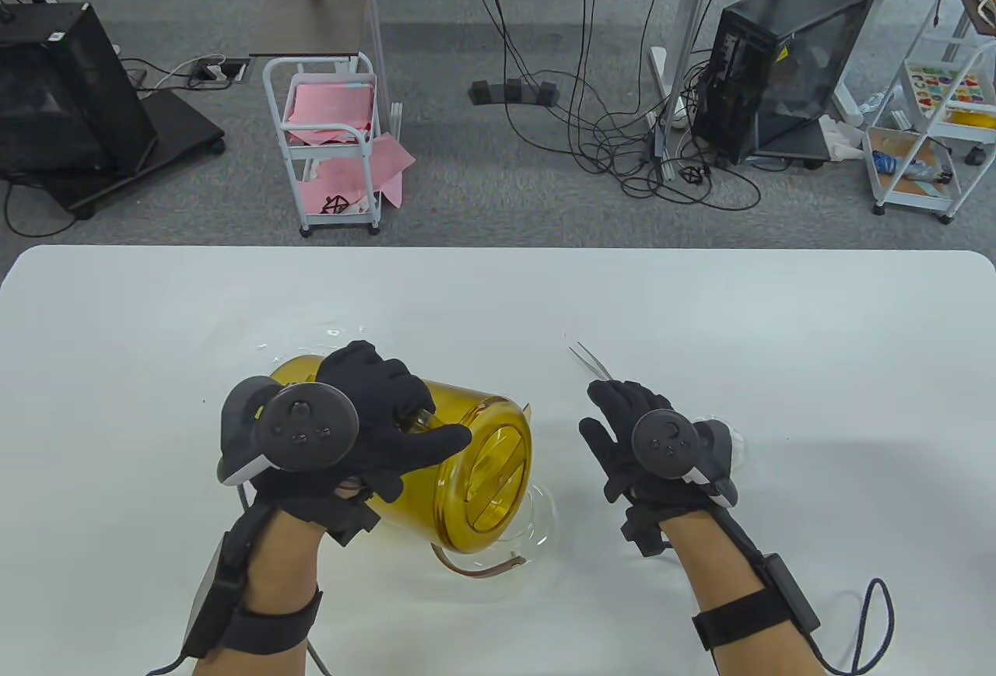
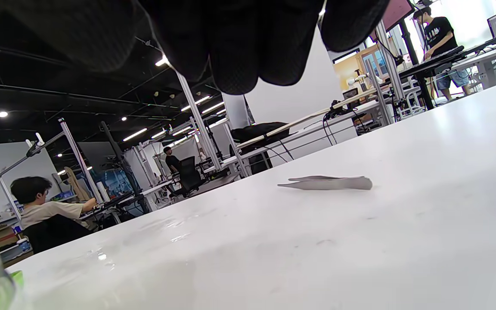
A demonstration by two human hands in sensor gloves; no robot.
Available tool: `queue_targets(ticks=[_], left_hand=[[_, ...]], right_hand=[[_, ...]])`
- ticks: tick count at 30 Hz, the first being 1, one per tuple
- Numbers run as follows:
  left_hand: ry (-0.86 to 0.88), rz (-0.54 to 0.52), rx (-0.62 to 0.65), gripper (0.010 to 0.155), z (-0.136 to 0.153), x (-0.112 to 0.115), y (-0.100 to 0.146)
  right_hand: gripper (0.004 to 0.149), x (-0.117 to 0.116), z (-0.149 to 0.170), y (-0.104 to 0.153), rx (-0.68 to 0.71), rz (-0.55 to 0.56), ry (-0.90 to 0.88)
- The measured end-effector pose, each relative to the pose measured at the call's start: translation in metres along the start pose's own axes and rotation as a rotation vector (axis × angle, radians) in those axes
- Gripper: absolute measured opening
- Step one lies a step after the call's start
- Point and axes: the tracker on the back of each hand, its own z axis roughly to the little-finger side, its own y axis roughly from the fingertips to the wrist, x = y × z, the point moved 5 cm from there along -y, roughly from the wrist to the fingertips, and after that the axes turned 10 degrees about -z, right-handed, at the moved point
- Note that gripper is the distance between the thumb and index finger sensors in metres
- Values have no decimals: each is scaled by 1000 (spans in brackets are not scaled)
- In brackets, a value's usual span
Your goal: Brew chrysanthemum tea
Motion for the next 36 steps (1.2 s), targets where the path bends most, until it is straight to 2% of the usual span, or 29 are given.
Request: queue_targets(ticks=[10,36], left_hand=[[-68,58,15,54,-9,20,-4],[-151,80,58,53,-27,37,-4]], right_hand=[[62,-2,-1,-1,3,-11,11],[60,-5,1,-2,-22,-60,31]])
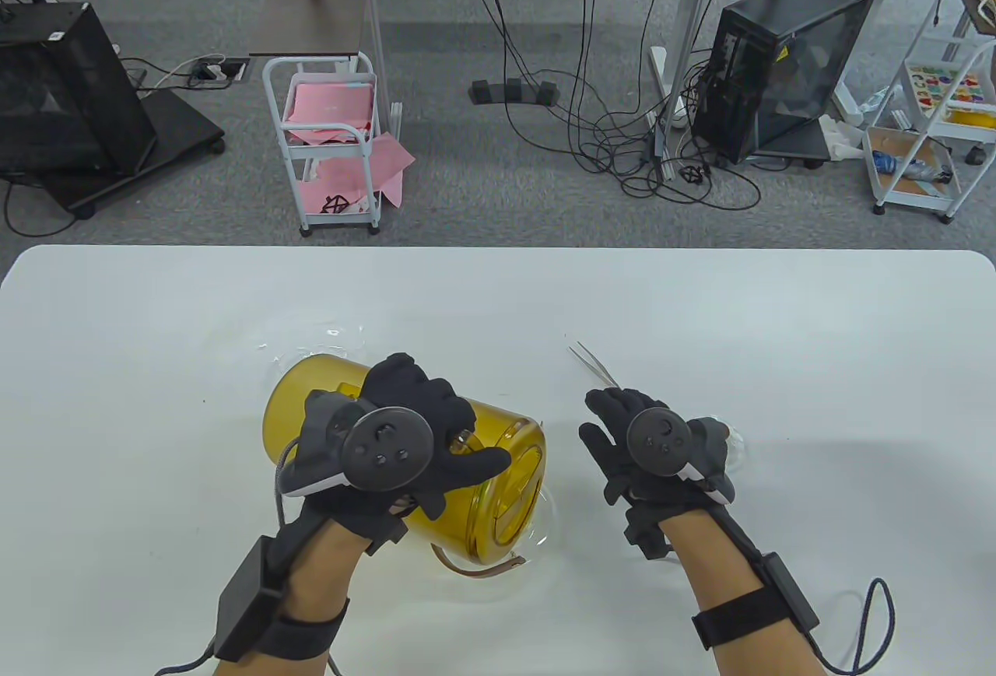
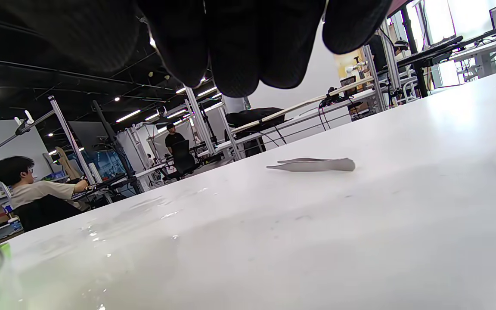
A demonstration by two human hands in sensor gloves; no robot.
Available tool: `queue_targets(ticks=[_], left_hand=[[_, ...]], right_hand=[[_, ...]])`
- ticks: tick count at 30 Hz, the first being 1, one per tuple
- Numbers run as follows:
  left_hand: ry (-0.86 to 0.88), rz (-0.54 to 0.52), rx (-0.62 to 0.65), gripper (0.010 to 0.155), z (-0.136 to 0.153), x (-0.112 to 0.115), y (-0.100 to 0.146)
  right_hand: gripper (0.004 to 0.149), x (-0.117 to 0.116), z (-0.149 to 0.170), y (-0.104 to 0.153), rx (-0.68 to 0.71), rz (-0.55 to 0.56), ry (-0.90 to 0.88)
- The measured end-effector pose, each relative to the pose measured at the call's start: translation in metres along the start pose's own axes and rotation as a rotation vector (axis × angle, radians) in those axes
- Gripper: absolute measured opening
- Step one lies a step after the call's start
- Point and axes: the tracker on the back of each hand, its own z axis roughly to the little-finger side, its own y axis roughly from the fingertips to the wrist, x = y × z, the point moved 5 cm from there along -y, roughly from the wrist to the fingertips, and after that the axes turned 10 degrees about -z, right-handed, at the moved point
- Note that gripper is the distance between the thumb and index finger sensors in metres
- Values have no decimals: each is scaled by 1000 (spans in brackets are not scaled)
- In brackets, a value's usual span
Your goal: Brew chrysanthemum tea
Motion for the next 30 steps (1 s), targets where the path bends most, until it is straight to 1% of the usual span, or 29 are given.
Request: queue_targets(ticks=[30], left_hand=[[-36,5,22,53,-10,0,1]], right_hand=[[58,2,1,0,5,11,13]])
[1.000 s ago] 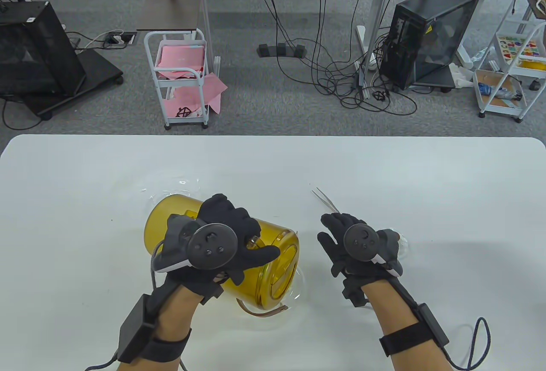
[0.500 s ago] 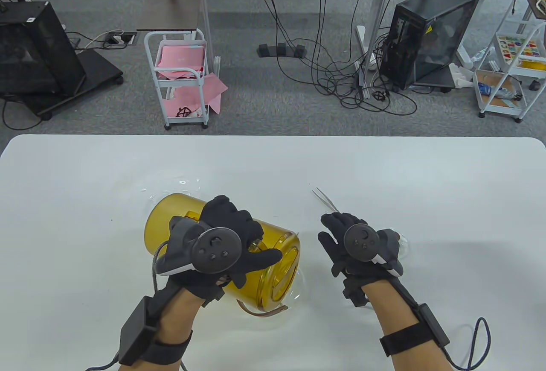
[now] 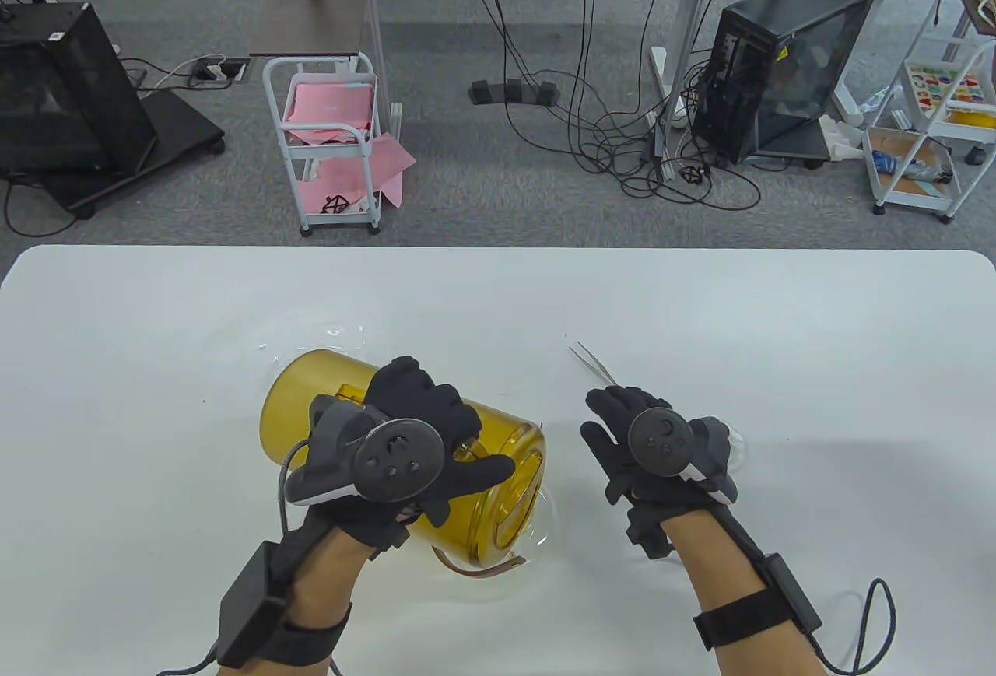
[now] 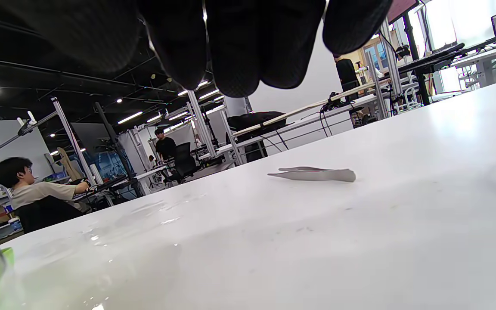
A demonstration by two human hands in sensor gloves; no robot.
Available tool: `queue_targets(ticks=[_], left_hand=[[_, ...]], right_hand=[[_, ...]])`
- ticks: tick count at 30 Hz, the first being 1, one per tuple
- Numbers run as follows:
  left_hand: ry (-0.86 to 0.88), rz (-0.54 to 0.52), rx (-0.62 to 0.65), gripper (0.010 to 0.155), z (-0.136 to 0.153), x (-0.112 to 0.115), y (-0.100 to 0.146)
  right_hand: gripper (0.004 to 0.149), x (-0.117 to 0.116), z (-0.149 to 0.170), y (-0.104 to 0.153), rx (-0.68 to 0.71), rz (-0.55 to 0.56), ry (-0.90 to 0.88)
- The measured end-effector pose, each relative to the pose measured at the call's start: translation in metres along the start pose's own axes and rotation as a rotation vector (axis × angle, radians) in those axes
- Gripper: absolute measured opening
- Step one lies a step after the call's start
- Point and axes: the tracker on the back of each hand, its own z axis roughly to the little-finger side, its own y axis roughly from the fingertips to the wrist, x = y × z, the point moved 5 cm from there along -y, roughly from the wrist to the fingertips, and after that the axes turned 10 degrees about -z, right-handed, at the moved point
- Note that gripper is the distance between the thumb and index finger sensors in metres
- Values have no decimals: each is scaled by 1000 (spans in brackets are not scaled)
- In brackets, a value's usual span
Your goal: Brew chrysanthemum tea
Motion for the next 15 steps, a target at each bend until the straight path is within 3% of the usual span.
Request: queue_targets(ticks=[15], left_hand=[[-4,5,5,53,-1,0,0]], right_hand=[[58,0,1,0,-1,-5,-1]])
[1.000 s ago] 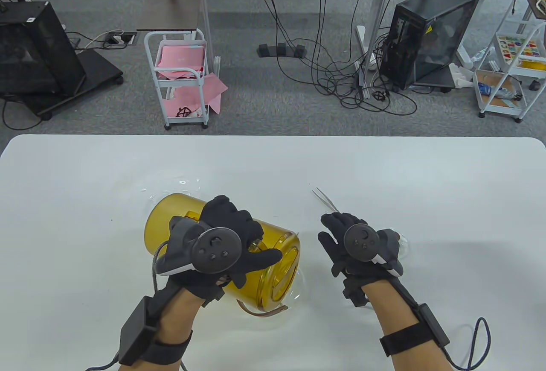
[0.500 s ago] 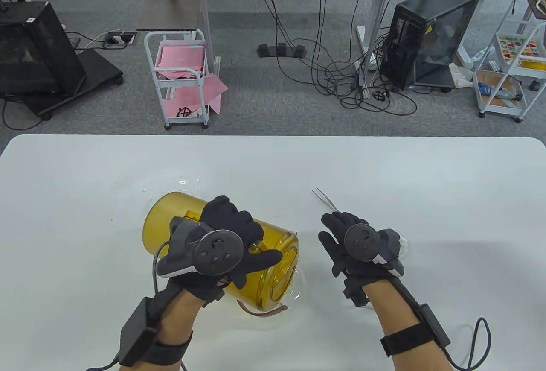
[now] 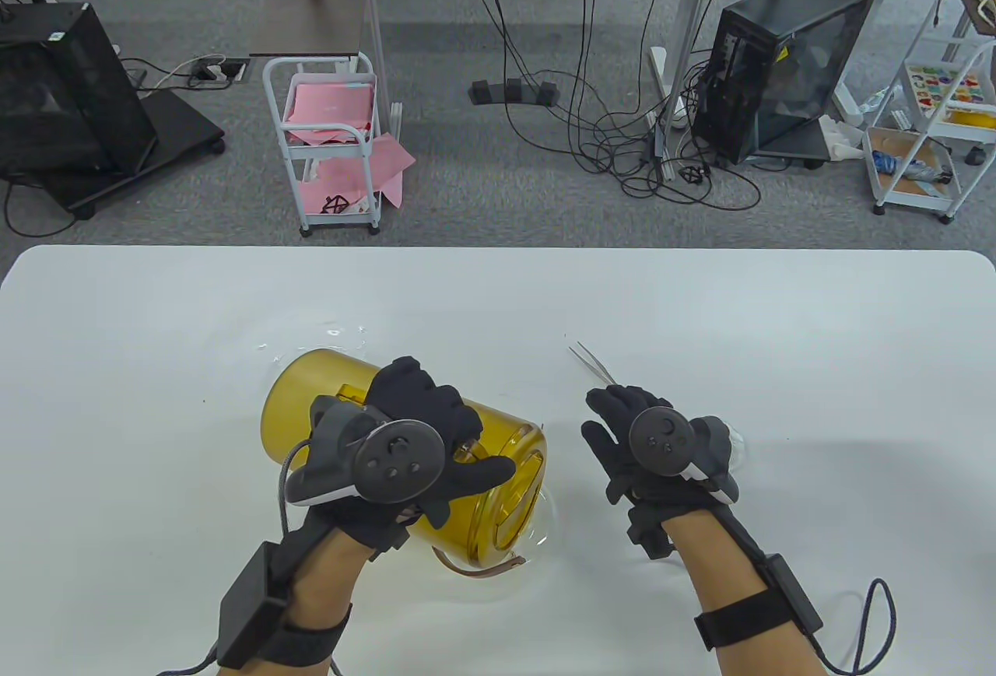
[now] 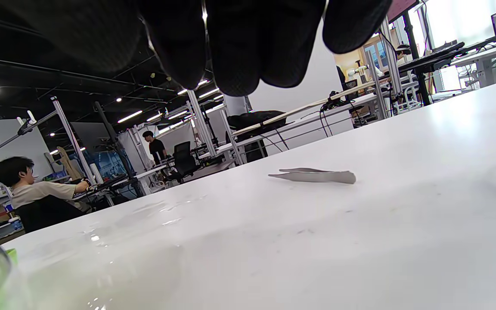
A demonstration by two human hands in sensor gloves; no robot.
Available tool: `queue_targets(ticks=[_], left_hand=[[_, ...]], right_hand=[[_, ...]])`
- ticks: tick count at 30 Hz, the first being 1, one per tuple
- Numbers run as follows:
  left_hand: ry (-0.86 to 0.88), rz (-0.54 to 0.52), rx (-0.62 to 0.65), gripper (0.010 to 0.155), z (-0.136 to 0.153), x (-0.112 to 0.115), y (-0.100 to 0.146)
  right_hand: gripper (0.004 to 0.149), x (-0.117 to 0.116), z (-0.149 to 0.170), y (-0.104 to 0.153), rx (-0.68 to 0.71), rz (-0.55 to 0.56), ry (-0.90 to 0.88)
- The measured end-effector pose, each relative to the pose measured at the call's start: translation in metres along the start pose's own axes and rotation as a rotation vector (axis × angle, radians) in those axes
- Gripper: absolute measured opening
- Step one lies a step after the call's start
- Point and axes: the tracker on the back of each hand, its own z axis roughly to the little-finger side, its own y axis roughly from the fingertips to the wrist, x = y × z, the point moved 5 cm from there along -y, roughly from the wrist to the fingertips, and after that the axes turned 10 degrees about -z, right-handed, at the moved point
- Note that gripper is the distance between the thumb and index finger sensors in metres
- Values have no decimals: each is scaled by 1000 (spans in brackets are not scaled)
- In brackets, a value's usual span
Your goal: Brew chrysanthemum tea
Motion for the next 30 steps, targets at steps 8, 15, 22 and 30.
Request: queue_targets(ticks=[8,15,22,30], left_hand=[[-6,2,5,53,-2,0,0],[-12,5,6,53,-2,0,0],[-16,7,7,53,-4,0,1],[-18,9,8,53,-4,0,1]], right_hand=[[58,0,0,0,0,1,0],[57,0,0,0,0,2,0],[57,0,0,0,0,2,0],[57,0,0,0,0,2,0]])
